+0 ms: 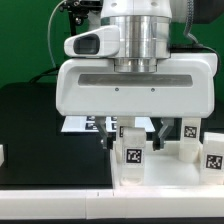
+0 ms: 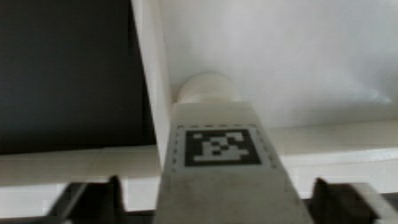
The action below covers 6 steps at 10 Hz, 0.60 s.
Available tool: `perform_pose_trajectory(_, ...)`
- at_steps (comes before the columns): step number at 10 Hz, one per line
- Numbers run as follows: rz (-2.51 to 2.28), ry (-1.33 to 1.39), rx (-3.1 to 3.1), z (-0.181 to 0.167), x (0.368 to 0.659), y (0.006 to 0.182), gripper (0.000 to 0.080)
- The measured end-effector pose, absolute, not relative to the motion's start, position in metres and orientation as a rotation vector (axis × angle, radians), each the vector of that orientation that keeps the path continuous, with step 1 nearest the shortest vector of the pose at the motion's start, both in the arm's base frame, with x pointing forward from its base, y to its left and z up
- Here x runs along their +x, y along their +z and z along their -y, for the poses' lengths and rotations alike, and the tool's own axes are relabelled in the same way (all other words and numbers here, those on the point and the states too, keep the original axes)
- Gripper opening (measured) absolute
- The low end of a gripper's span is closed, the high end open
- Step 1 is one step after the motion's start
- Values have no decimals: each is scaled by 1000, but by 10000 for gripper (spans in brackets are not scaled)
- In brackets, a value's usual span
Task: Assemble square table
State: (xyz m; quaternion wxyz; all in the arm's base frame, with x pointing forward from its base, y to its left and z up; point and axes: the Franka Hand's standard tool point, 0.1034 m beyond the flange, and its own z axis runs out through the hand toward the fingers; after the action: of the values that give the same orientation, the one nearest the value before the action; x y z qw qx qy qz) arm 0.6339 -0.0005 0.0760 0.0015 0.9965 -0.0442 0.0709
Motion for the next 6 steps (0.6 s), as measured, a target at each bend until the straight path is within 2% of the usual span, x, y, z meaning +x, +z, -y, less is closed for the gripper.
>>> perform_pose_trajectory(1,260,223,3127,0,634,76,403)
perform_pose_trajectory(2,372,223,3120,0,634,76,284)
perform_pose_trajectory(3,472,224,3111,-1,634,75,284)
perform_pose_trajectory(6,1195,210,2930,1,635,75,284)
